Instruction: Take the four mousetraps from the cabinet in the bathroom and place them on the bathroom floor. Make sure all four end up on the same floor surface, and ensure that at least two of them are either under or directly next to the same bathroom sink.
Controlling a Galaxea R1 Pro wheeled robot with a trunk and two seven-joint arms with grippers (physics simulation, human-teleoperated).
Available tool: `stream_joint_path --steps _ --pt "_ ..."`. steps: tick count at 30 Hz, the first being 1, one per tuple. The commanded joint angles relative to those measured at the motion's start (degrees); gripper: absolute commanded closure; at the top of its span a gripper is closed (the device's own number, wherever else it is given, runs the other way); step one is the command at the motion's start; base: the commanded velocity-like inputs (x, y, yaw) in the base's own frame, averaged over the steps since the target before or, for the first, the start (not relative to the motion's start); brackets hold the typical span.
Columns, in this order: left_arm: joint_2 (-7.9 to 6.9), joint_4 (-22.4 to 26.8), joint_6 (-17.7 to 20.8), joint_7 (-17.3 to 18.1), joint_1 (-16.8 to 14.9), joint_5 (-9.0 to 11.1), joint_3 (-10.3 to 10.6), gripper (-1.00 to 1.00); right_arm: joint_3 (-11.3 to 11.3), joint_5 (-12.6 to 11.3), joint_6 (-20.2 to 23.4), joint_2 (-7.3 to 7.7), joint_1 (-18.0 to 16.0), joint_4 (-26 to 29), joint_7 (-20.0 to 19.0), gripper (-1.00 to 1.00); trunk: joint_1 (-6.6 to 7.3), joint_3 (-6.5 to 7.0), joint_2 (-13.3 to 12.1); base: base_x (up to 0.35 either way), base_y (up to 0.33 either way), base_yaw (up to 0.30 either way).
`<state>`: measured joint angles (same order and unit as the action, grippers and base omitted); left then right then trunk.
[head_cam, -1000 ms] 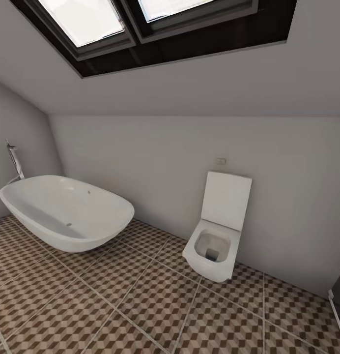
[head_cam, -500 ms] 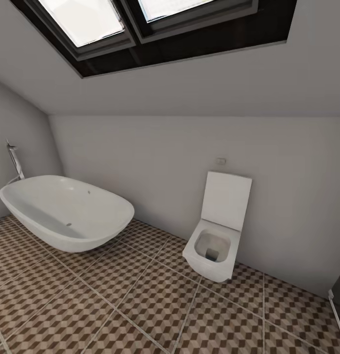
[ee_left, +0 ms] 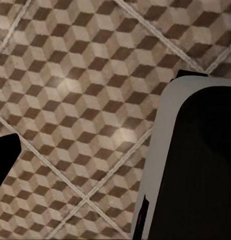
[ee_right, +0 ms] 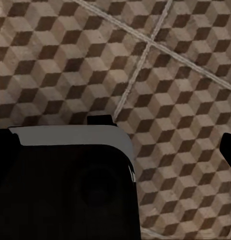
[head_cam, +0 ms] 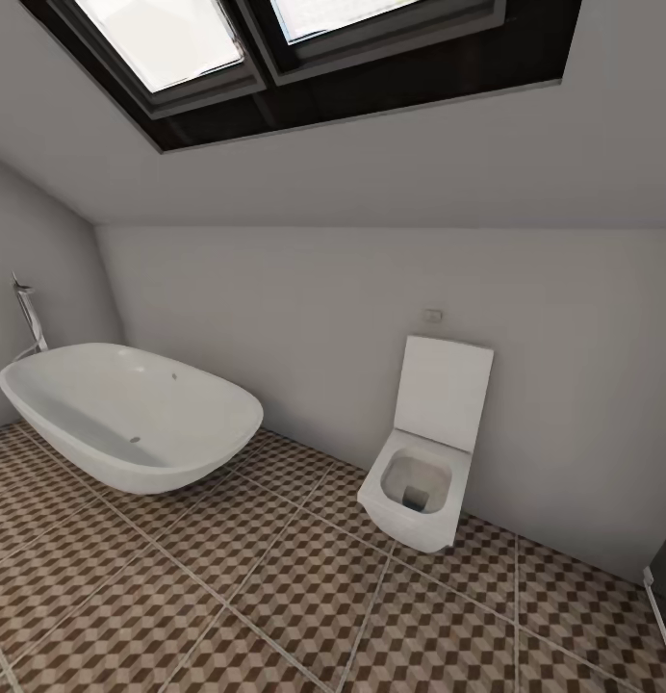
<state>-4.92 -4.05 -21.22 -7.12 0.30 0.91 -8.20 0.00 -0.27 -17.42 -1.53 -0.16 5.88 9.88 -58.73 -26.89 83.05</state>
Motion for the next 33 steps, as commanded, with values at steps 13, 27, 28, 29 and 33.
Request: stream_joint_path --steps 13,27,28,29,33 --pt "1.13 0.1 -0.45 0.17 -0.03 0.16 -0.44 -1.0 -0.02 -0.02 -0.24 0.1 -0.02 -0.25 0.12 -1.0 0.0 -0.04 0.03 0.0 0.0 0.0" --pt "1.49 0.26 -0.48 0.26 -0.03 0.11 -0.37 -1.0 -0.07 -0.1 -0.25 0.02 -0.03 -0.25 0.07 -1.0 0.0 -0.04 0.03 0.0 0.0 0.0" --pt "1.49 0.22 -0.47 0.26 -0.03 0.13 -0.35 -1.0 -0.05 -0.09 -0.25 0.03 -0.06 -0.25 0.06 -1.0 0.0 -0.04 0.03 0.0 0.0 0.0" --pt "1.49 0.19 -0.46 0.26 -0.03 0.13 -0.34 -1.0 -0.03 -0.09 -0.25 0.03 -0.04 -0.25 0.08 -1.0 0.0 -0.04 0.03 0.0 0.0 0.0" --pt "1.49 0.26 -0.47 0.26 -0.03 0.1 -0.37 -1.0 -0.01 -0.08 -0.25 0.1 -0.03 -0.25 0.09 -1.0 0.0 -0.04 0.03 0.0 0.0 0.0"
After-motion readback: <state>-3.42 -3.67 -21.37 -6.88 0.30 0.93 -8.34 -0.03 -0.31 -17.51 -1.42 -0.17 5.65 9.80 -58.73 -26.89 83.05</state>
